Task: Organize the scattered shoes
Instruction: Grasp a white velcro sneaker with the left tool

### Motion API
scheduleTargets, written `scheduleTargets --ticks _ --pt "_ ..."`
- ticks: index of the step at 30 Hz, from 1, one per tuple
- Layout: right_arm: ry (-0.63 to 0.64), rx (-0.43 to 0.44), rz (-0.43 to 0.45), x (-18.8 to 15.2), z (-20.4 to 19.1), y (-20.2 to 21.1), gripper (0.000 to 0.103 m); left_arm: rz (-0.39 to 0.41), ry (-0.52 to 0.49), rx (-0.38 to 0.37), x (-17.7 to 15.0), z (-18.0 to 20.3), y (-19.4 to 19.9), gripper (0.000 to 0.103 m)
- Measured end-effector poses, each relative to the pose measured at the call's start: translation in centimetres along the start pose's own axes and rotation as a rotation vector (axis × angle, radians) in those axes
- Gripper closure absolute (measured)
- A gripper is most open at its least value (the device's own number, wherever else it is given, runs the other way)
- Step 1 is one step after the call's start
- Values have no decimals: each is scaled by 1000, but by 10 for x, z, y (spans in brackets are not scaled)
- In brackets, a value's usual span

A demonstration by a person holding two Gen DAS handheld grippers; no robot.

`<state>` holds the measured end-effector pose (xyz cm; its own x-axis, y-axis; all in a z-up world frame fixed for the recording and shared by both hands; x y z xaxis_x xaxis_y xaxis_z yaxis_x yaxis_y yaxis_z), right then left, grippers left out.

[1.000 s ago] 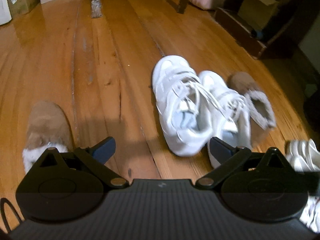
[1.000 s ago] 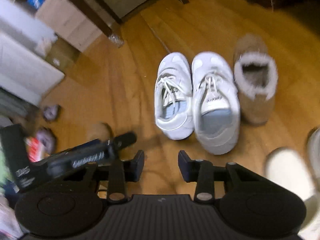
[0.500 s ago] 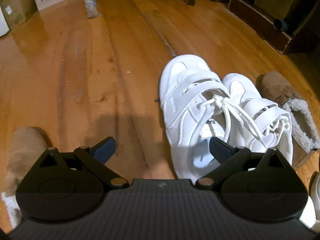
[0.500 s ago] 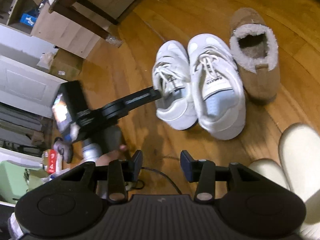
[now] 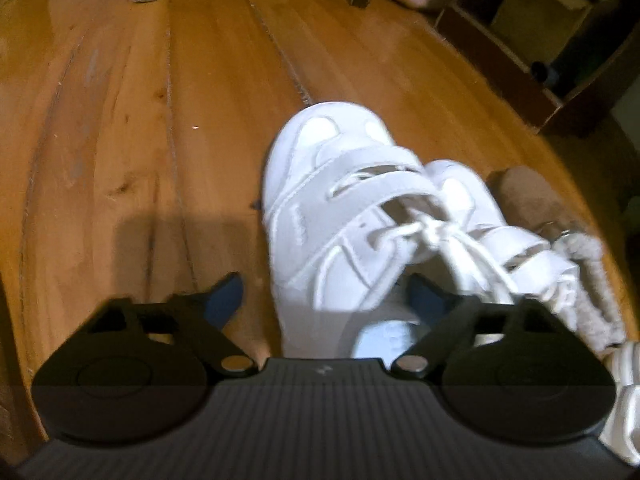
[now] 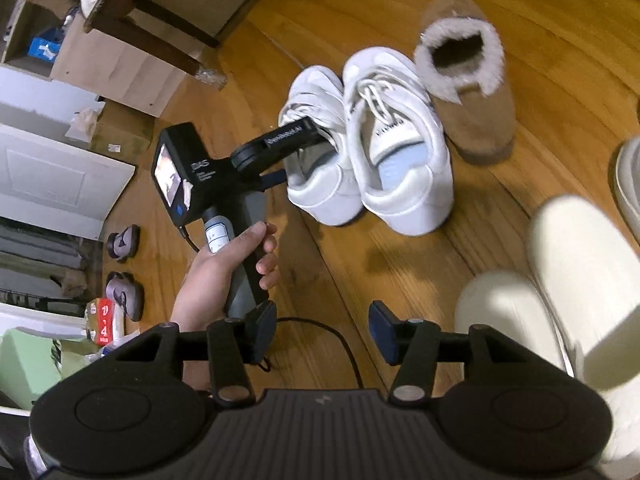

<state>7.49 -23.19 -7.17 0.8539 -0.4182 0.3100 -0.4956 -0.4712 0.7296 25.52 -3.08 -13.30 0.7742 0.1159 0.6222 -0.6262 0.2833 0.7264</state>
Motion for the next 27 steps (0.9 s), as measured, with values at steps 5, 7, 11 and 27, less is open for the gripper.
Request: scheduleTargets --ticks 5,7,11,27 --pt "1 -28 16 -4 4 9 50 42 8 37 -3 -1 26 69" --pt "3 -31 21 -6 5 14 50 64 -17 56 -5 -4 38 85" --pt "13 -44 30 -12 5 24 50 60 -7 36 -14 -13 57 85" --pt "51 -63 30 -30 -8 43 42 193 -136 145 -16 3 45 84"
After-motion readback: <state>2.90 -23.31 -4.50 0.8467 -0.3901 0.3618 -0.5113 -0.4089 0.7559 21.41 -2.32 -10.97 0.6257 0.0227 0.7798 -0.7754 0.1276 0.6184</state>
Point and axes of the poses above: each gripper's, at about its wrist camera, not at the fingertips, and y roughly against the way its jaws point, z to its right, x to its top, the point moved 2 cm from there along -y, roughly the way its jaws point, and after that the axes turned 7 degrees about z, right-handed, at the moved point
